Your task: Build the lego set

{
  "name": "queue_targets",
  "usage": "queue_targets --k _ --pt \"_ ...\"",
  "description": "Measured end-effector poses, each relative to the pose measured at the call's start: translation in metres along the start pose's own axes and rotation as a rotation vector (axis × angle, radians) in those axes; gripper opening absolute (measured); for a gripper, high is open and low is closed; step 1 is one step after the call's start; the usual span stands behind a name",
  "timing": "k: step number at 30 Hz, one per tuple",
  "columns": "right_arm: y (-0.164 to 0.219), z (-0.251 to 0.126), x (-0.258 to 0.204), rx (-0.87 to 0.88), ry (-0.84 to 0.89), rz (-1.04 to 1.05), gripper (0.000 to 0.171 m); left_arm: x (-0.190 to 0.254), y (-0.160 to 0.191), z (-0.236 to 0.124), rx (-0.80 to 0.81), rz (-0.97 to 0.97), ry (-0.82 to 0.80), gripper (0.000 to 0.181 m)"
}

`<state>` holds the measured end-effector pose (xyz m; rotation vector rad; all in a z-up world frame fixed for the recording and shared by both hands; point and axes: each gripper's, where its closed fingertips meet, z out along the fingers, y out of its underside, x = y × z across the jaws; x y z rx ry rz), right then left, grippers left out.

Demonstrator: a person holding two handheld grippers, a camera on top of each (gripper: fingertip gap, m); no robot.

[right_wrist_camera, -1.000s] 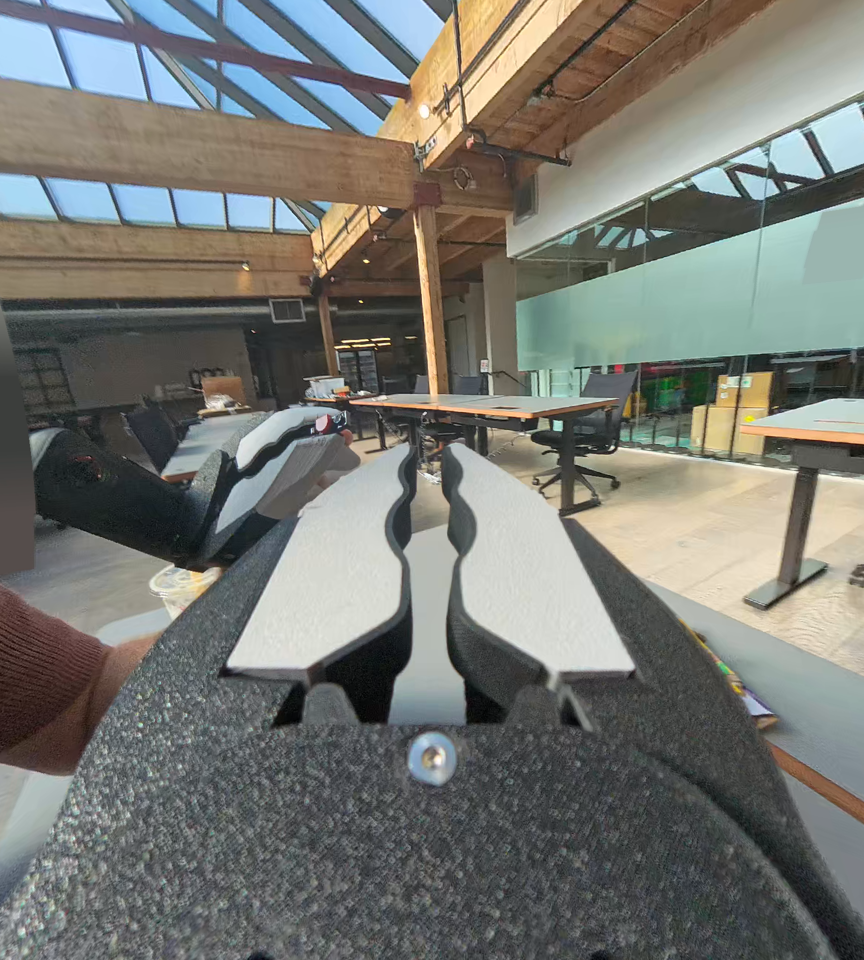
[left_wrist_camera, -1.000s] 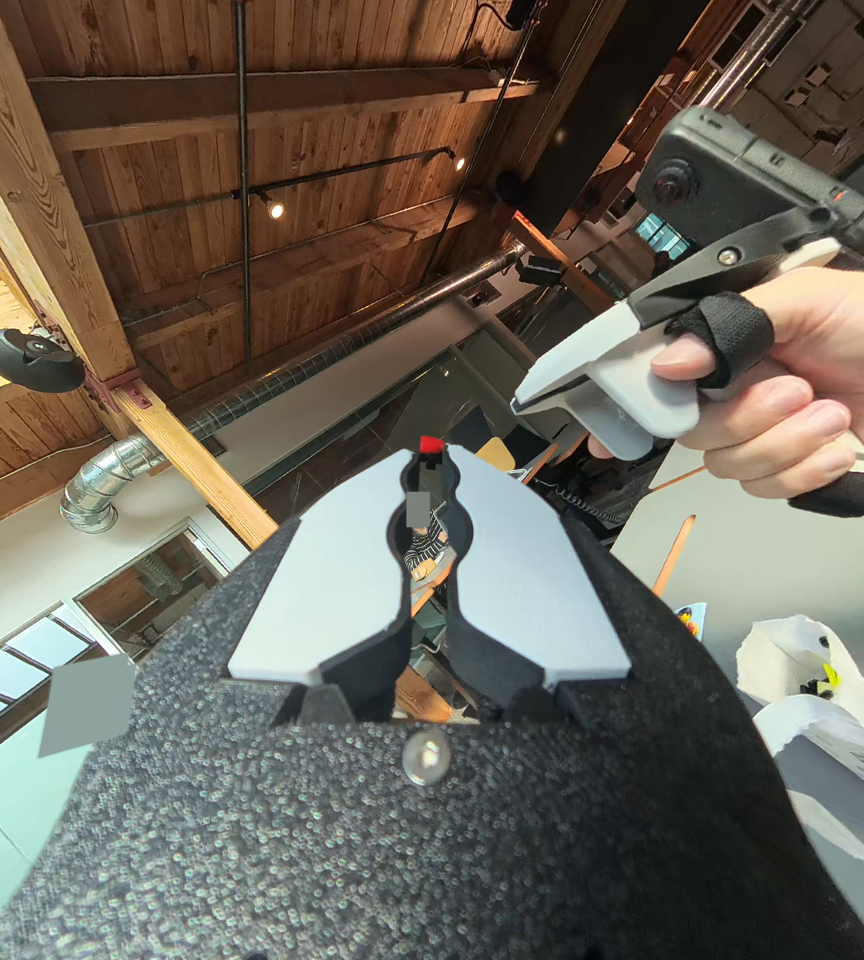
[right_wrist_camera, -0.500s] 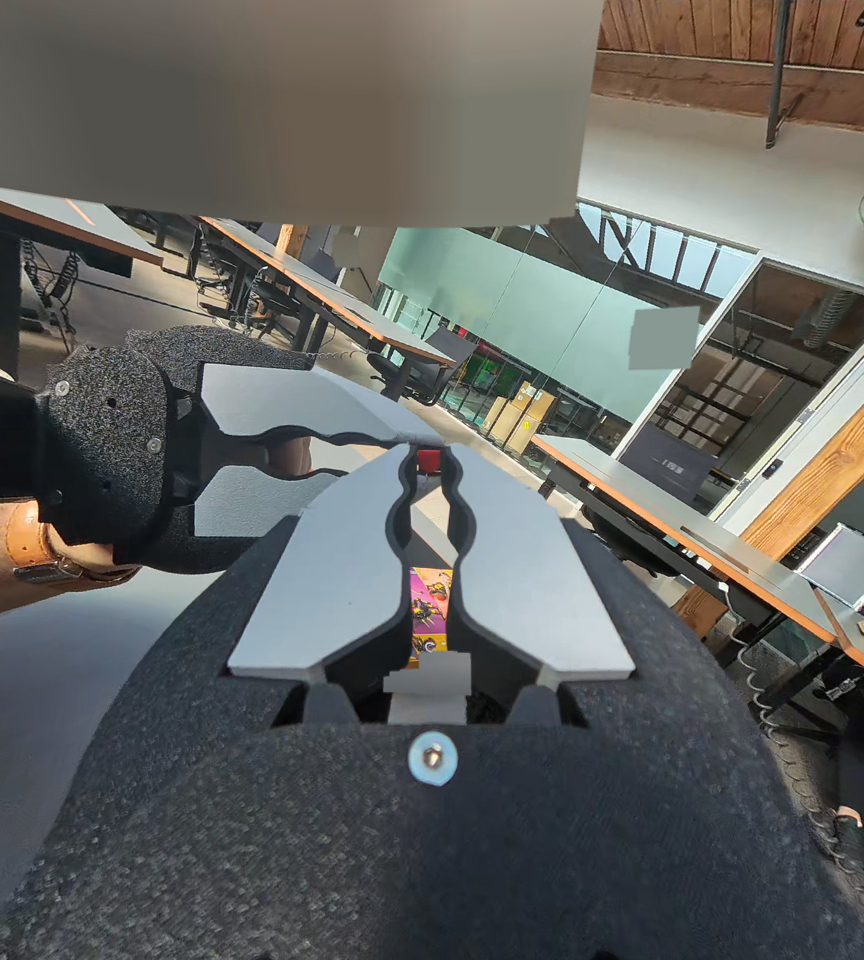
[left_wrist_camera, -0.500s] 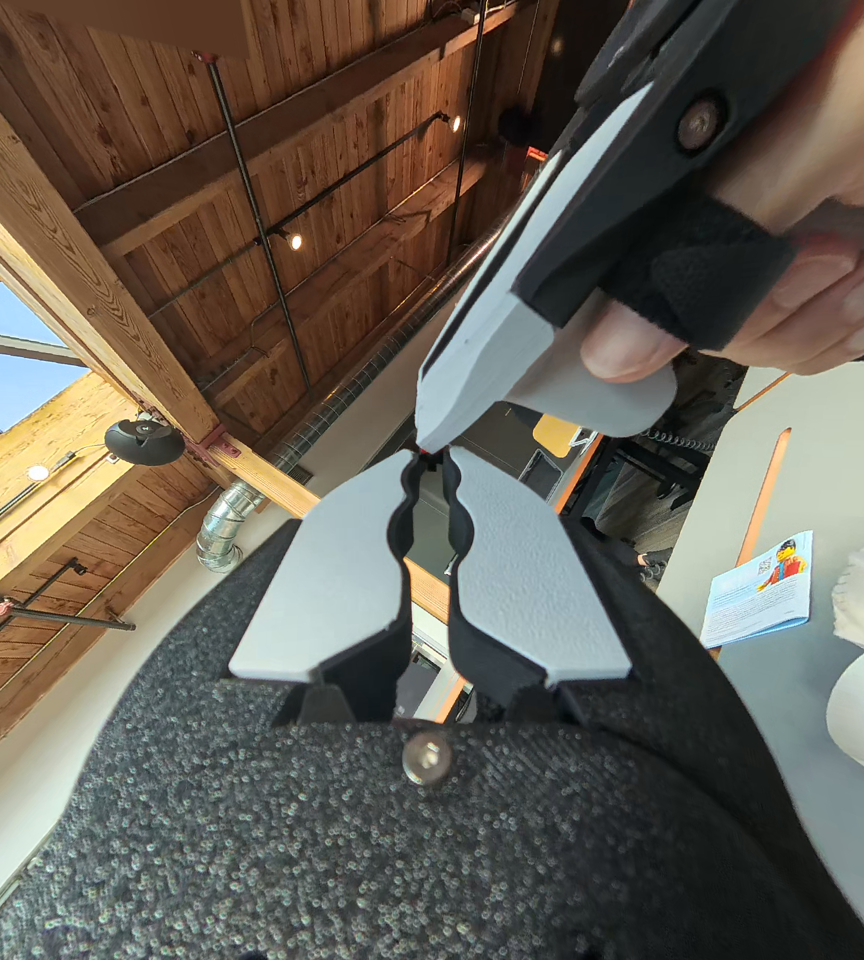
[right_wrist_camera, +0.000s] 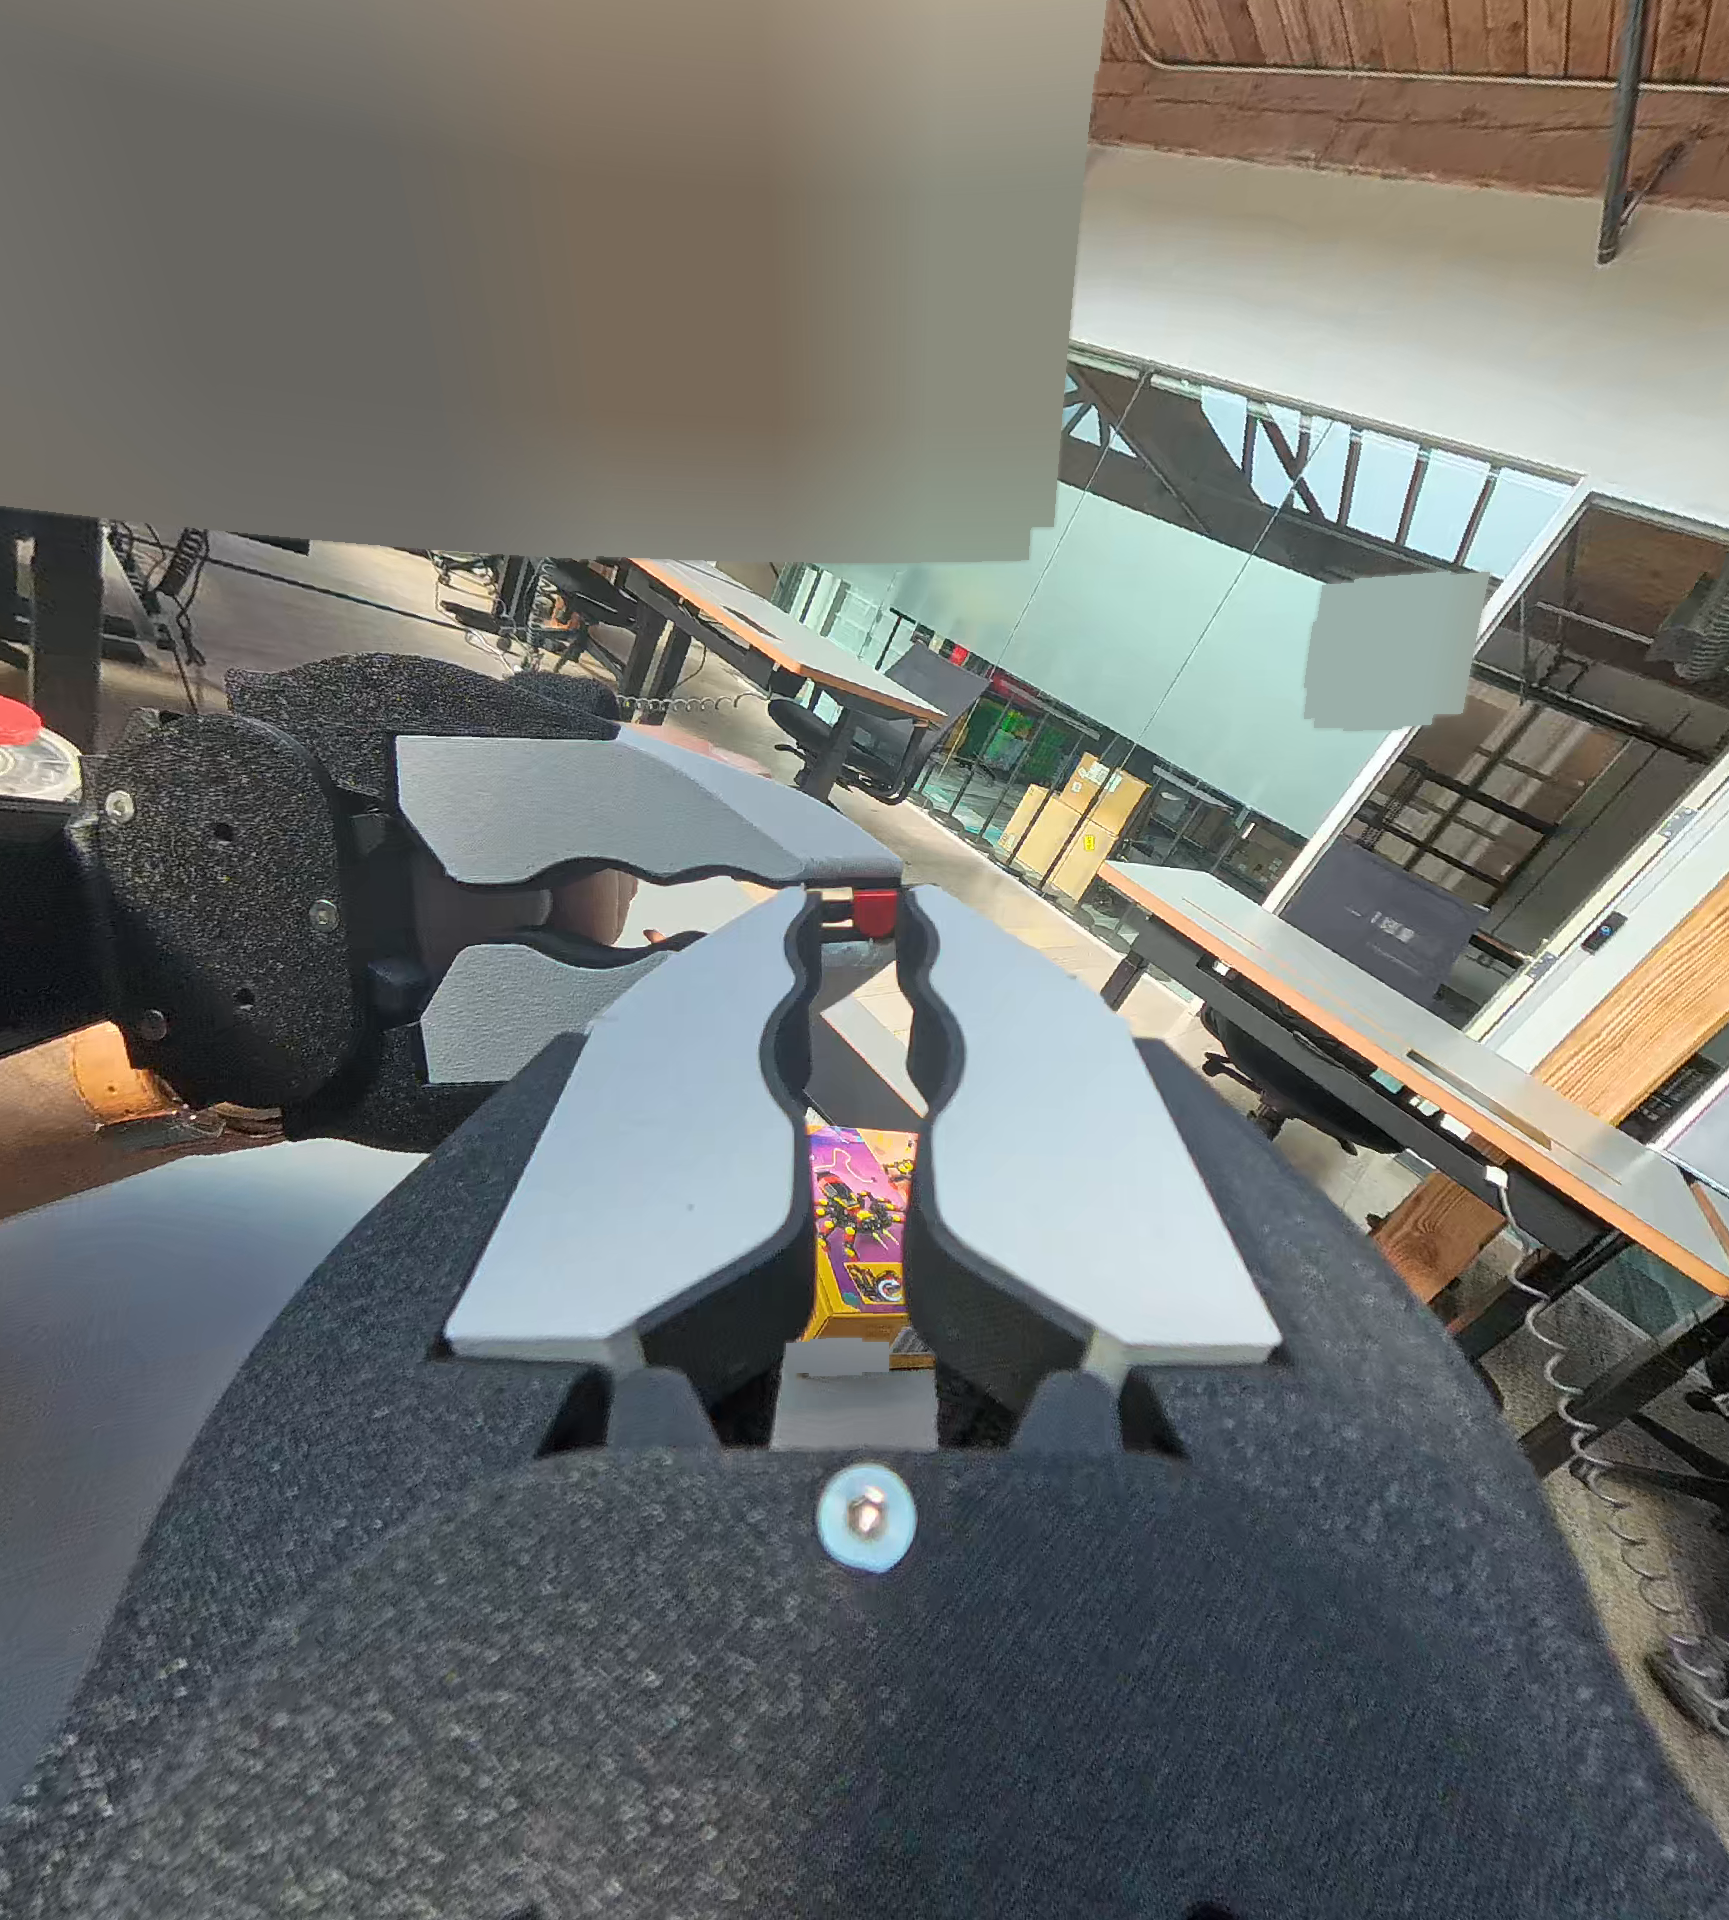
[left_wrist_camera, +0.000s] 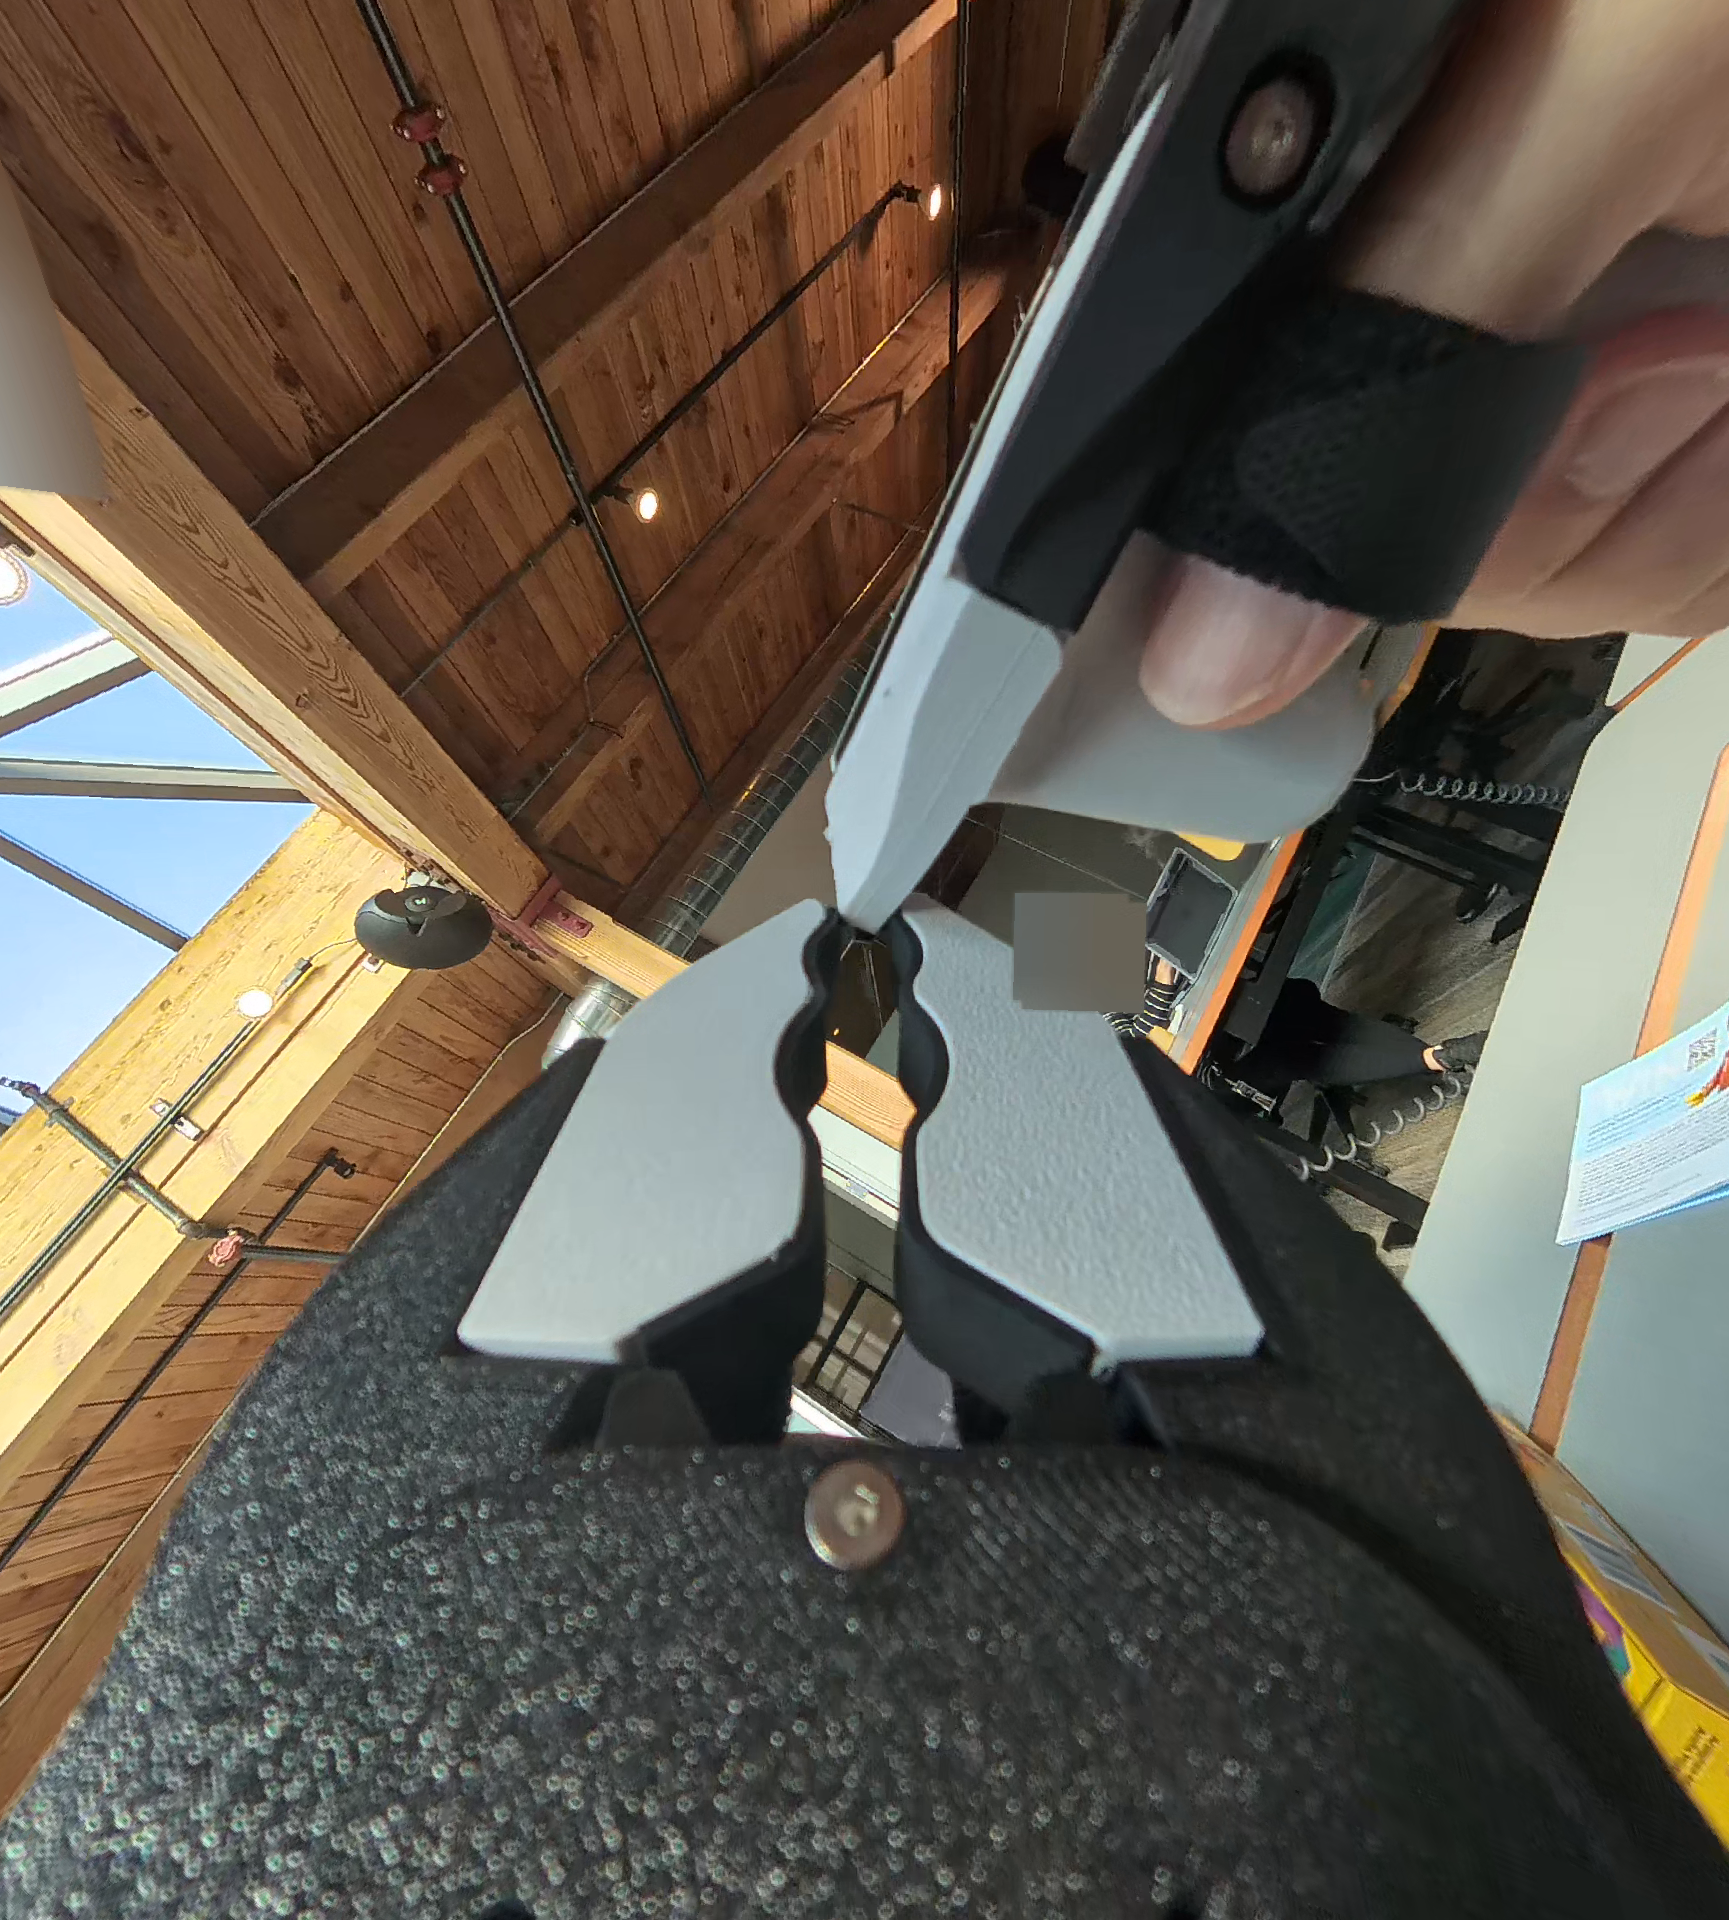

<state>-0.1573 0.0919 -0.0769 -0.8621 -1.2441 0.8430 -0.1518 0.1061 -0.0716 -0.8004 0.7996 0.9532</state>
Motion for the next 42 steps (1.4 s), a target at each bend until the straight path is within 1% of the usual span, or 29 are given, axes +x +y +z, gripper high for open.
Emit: queue_targets --k 4,8,10,13,17,20,22,25,27,29,35,42 --pt "0.0 0.0 -0.002 0.02 -0.041 0.044 0.014 -0.001 -0.001 -0.002 0.006 0.03 -0.017 0.007" --pt "-0.007 -0.005 -0.004 0.097 -0.163 0.193 0.013 -0.004 -0.007 -0.003 0.028 0.013 -0.022 0.008" --pt "-0.006 -0.005 -0.004 0.099 -0.154 0.153 0.013 -0.004 -0.007 -0.003 0.021 0.029 -0.028 0.007" --pt "-0.011 -0.007 -0.008 0.148 -0.175 0.105 0.013 -0.008 -0.012 -0.006 0.07 0.01 -0.048 0.007" --pt "-0.015 -0.013 -0.01 0.197 -0.285 0.207 0.013 -0.009 -0.018 -0.008 0.083 0.046 -0.048 0.007" --pt "-0.015 -0.016 -0.013 0.206 -0.318 0.182 0.013 -0.008 -0.021 -0.01 0.114 0.052 -0.027 0.007" --pt "-0.016 -0.019 -0.012 0.22 -0.342 0.209 0.007 -0.008 -0.024 -0.01 0.126 0.031 -0.002 0.007" --pt "-0.012 -0.017 -0.009 0.197 -0.294 0.154 0.007 -0.005 -0.02 -0.008 0.101 0.006 0.032 0.007" --pt "-0.009 -0.016 -0.008 0.176 -0.264 0.096 0.007 -0.001 -0.018 -0.008 0.12 -0.021 0.07 0.007" --pt "-0.01 -0.017 -0.012 0.176 -0.293 0.099 0.009 0.002 -0.019 -0.01 0.152 -0.018 0.103 0.007" --pt "-0.004 -0.022 -0.014 0.13 -0.34 0.054 0.009 0.009 -0.023 -0.012 0.177 0.009 0.129 0.007" --pt "-0.001 -0.026 -0.013 0.115 -0.405 0.146 0.007 0.013 -0.023 -0.01 0.175 -0.071 0.15 0.007"
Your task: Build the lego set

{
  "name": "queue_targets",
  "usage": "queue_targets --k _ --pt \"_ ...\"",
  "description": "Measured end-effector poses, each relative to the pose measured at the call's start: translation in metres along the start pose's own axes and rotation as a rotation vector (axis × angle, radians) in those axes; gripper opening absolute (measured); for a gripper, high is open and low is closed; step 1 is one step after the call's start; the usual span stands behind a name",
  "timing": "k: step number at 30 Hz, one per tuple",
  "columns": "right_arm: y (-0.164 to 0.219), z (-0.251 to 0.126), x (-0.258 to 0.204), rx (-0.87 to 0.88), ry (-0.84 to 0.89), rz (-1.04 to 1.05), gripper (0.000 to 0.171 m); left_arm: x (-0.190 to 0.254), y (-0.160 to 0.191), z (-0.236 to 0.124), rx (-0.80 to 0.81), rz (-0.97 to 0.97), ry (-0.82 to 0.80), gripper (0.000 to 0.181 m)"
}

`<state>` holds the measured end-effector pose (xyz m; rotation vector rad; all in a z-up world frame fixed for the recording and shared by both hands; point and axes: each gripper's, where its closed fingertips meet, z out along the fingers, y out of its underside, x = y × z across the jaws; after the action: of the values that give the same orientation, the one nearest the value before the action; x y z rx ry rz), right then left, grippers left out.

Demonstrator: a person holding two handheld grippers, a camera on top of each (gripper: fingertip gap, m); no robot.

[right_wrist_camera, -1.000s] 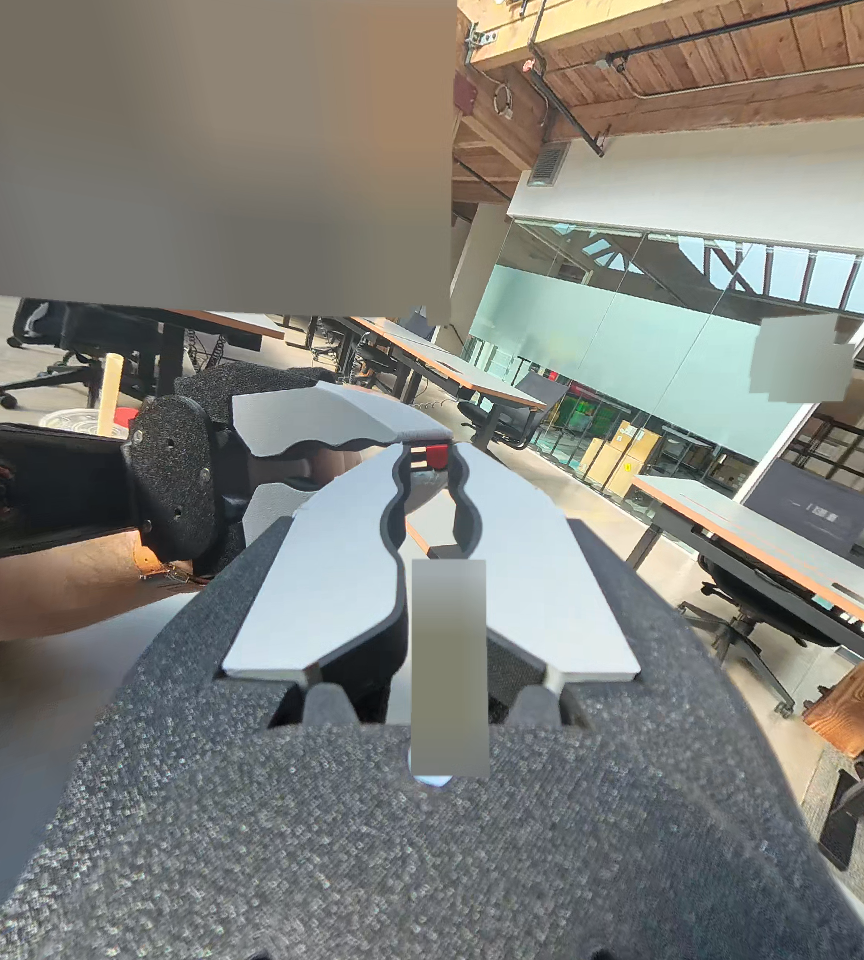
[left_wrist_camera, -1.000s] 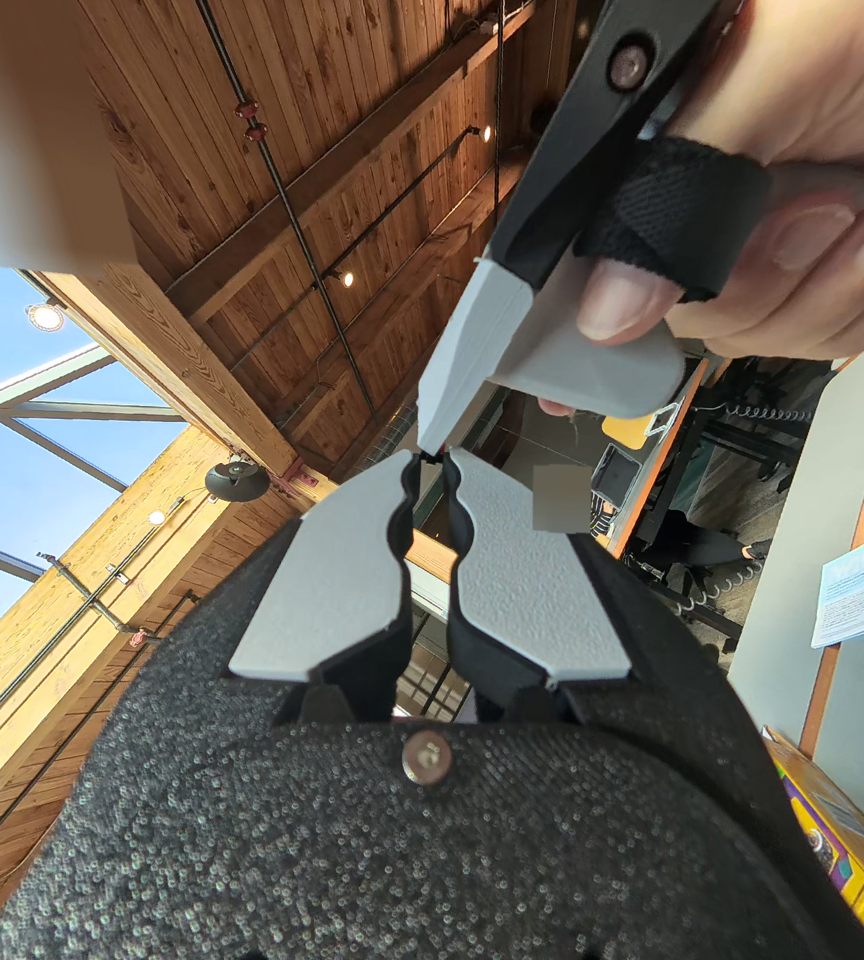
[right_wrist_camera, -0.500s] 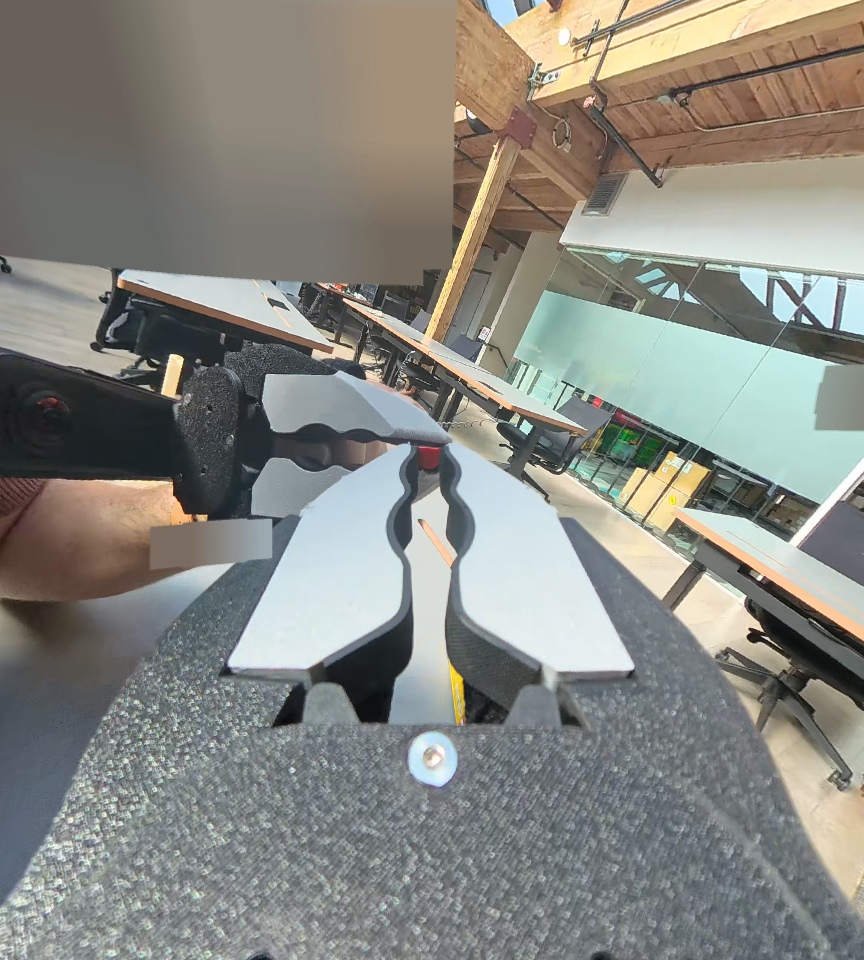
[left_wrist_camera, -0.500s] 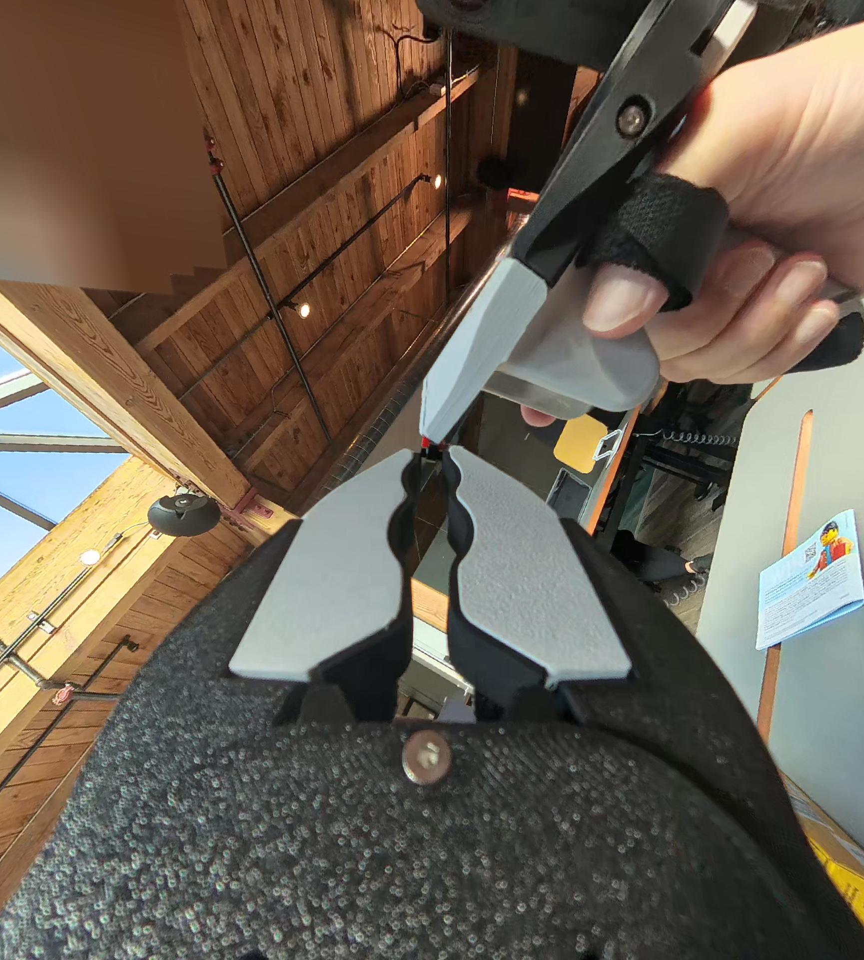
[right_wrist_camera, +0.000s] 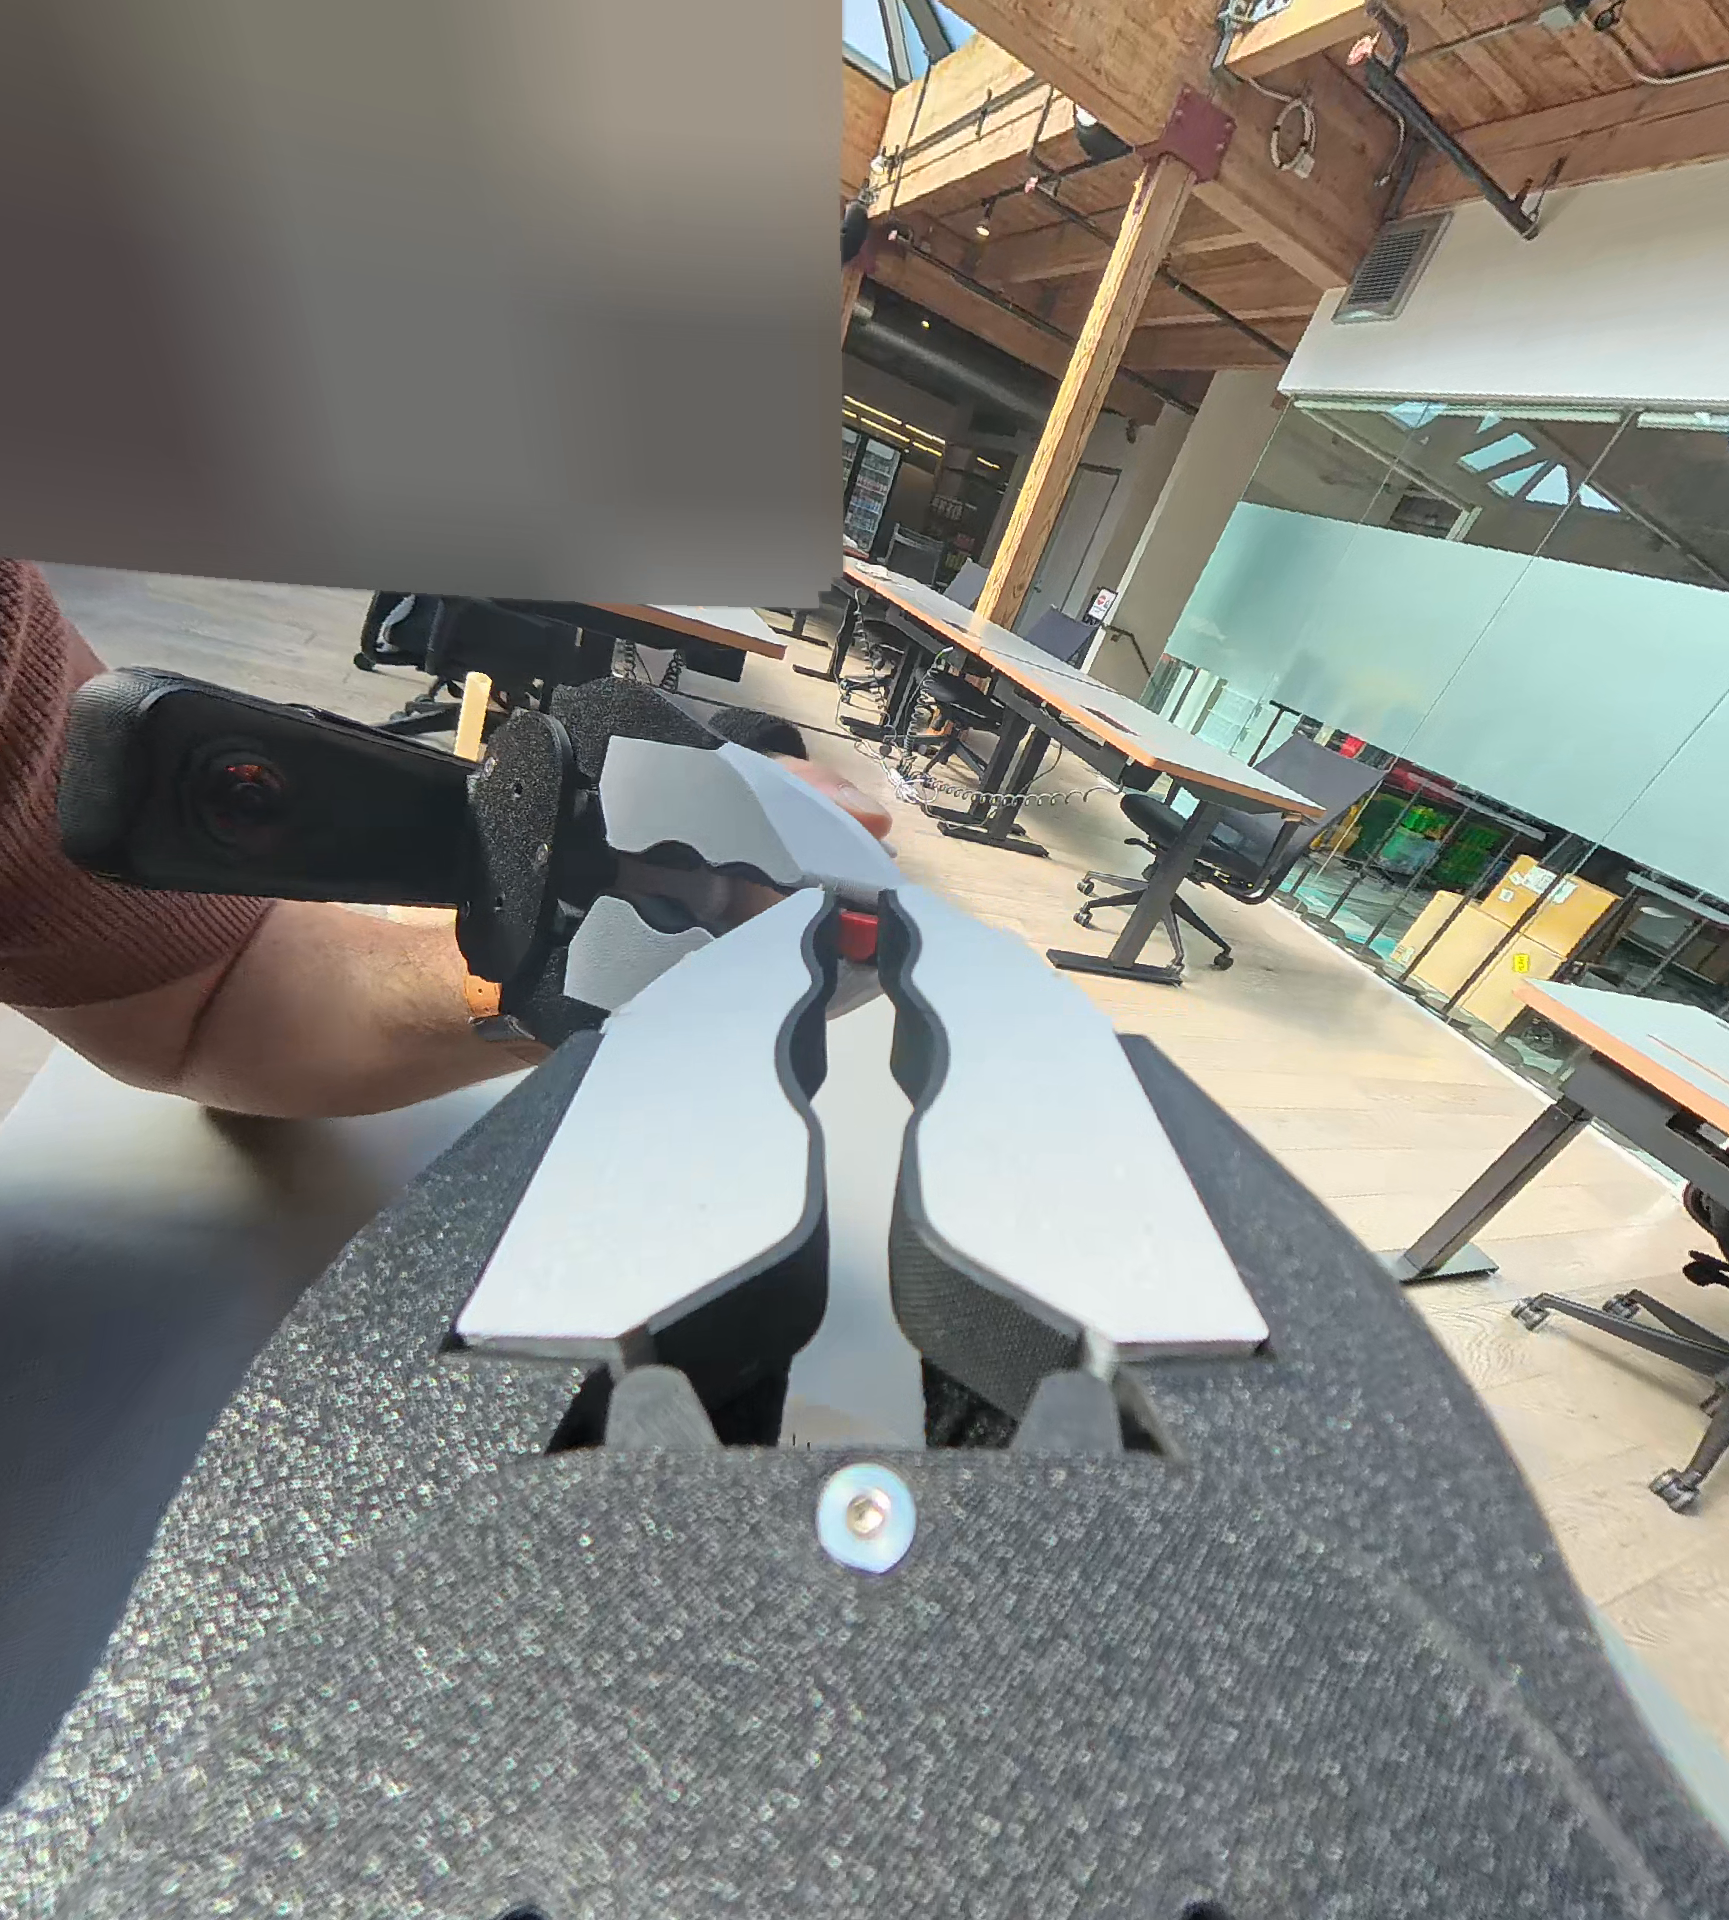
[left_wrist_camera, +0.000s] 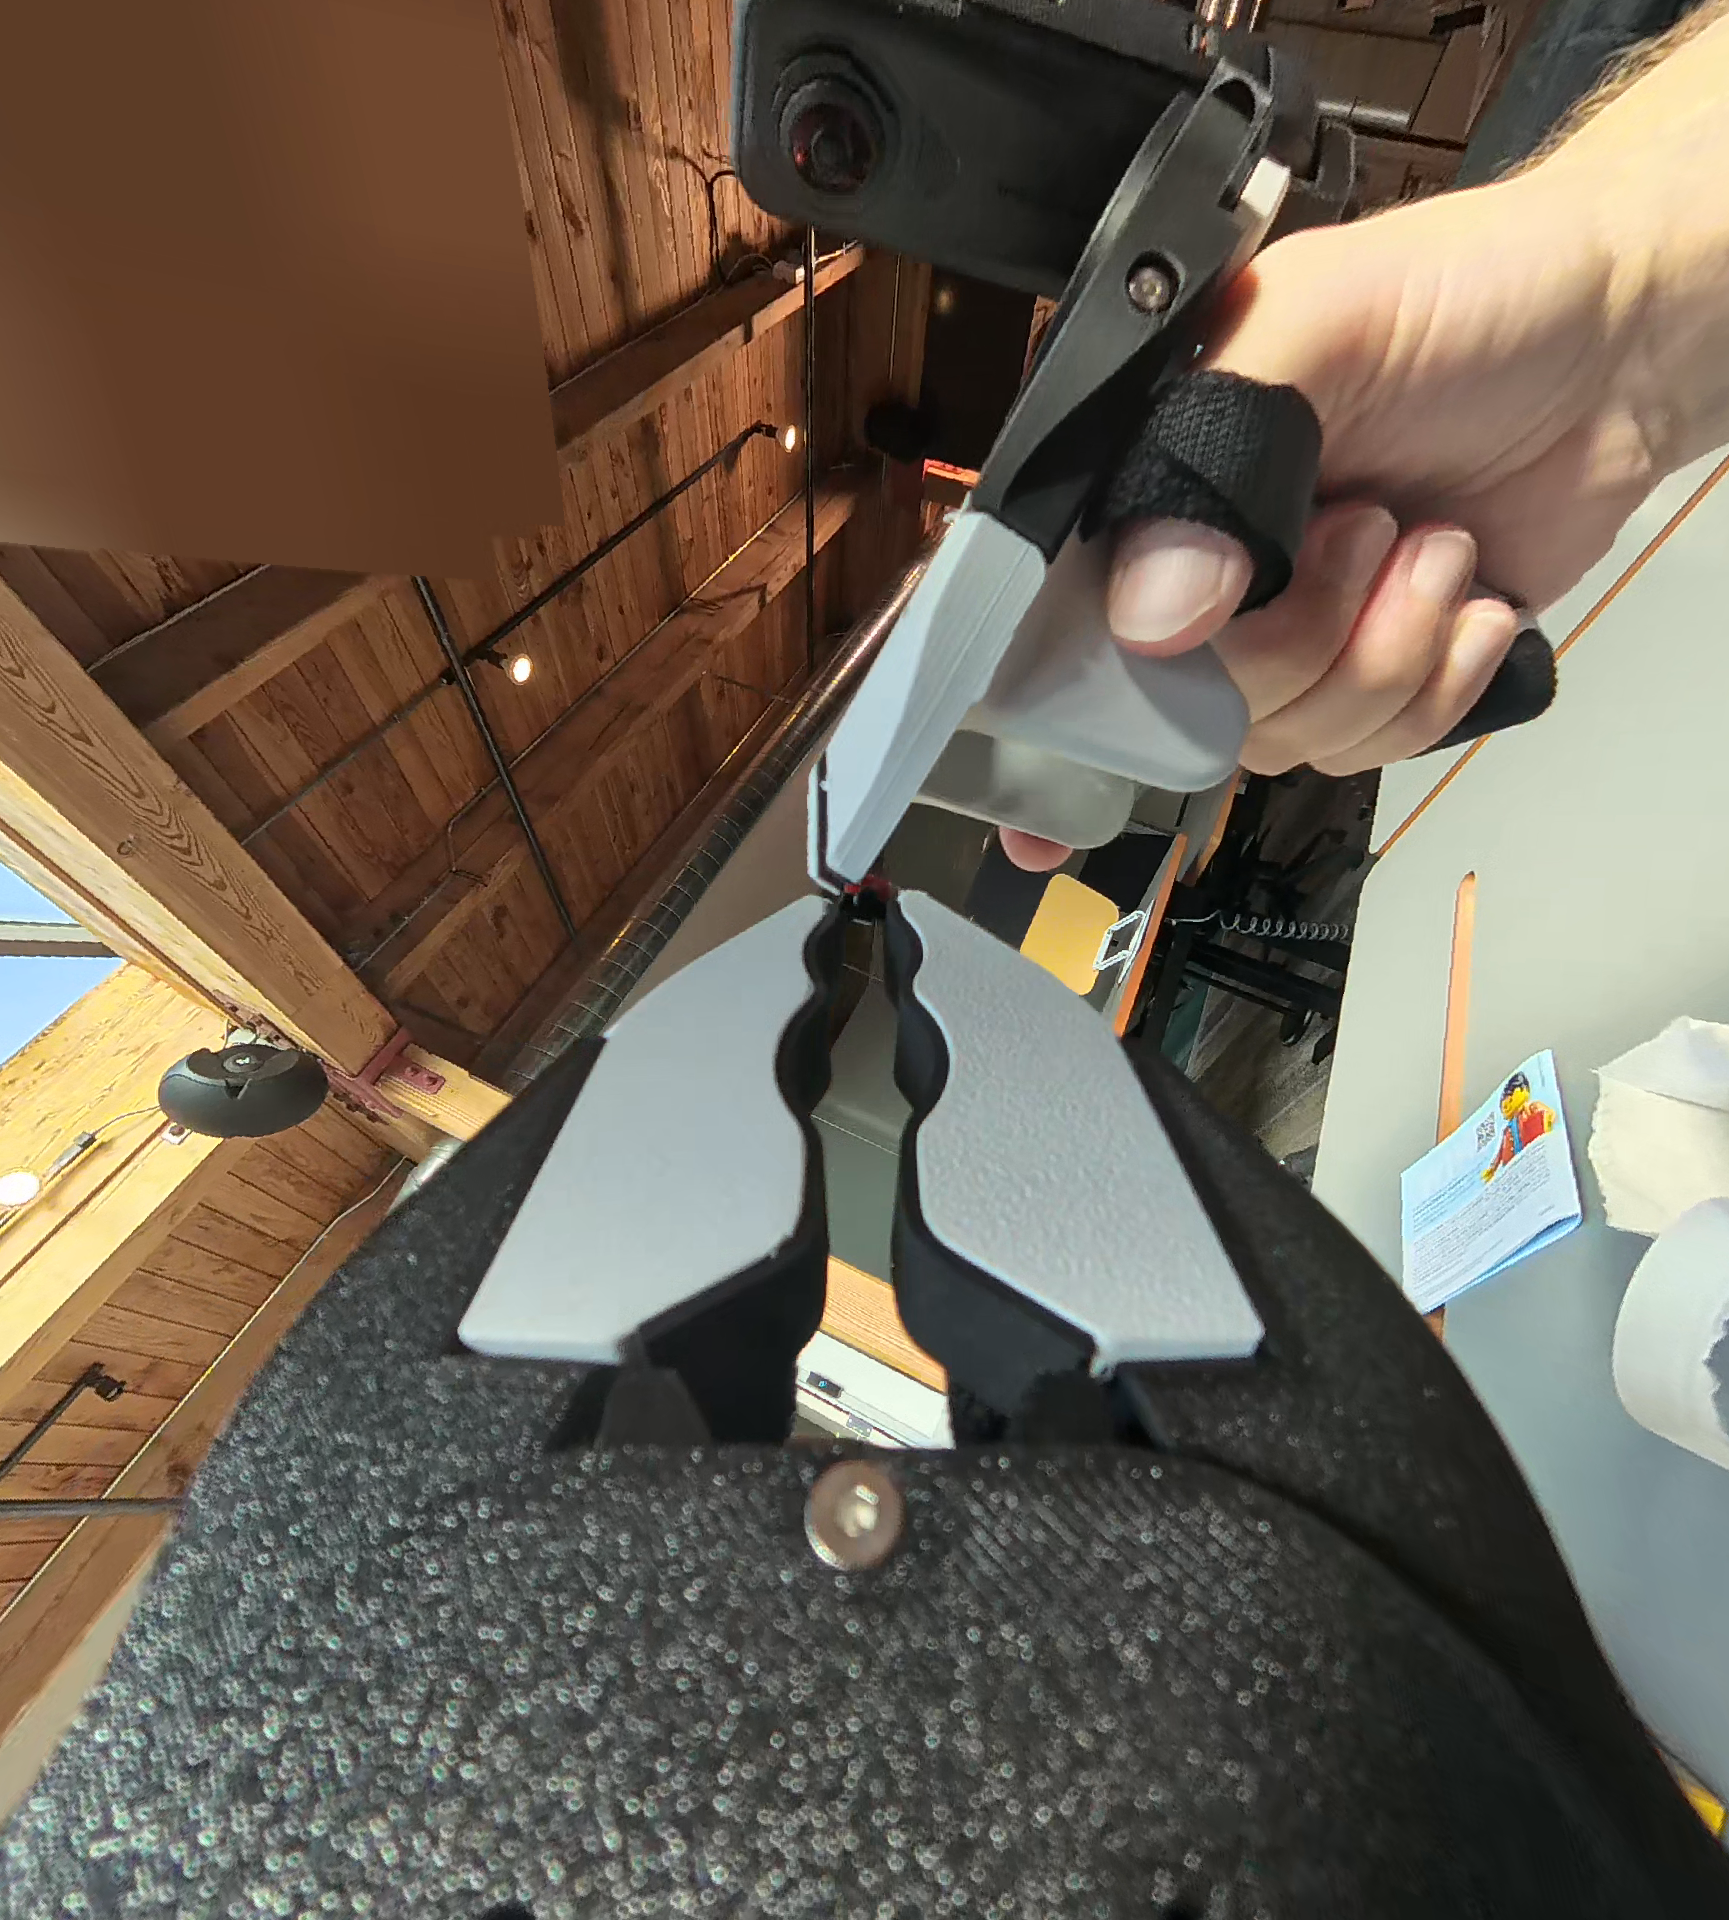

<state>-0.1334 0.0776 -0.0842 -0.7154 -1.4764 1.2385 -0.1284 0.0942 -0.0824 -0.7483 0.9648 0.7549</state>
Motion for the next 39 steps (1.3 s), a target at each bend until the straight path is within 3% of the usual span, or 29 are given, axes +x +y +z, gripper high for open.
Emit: queue_targets --k 5,9,12,14,22,29,39 --pt "0.008 0.001 -0.009 0.022 -0.15 0.15 0.0 -0.001 0.015 0.001 -0.017 -0.084 0.007 0.007" --pt "0.016 0.001 0.01 0.05 -0.085 0.173 0.0 0.014 0.022 0.003 -0.018 -0.033 0.054 0.007" --pt "0.015 -0.009 0.008 0.024 -0.115 0.108 0.015 0.022 0.013 0.001 0.054 0.042 0.097 0.007" --pt "0.007 -0.016 -0.005 0.019 -0.211 0.077 0.016 0.02 0.005 0.0 0.093 0.072 0.096 0.007" --pt "0.012 -0.024 -0.015 -0.286 -0.291 -0.131 0.012 0.02 -0.015 0.004 0.137 0.153 0.087 0.007" --pt "0.014 -0.028 -0.014 -0.37 -0.274 -0.182 0.012 0.023 -0.016 0.006 0.13 0.165 0.096 0.007" --pt "0.019 -0.023 -0.006 -0.508 -0.109 -0.398 0.014 0.022 -0.009 0.008 0.072 0.116 0.117 0.007"
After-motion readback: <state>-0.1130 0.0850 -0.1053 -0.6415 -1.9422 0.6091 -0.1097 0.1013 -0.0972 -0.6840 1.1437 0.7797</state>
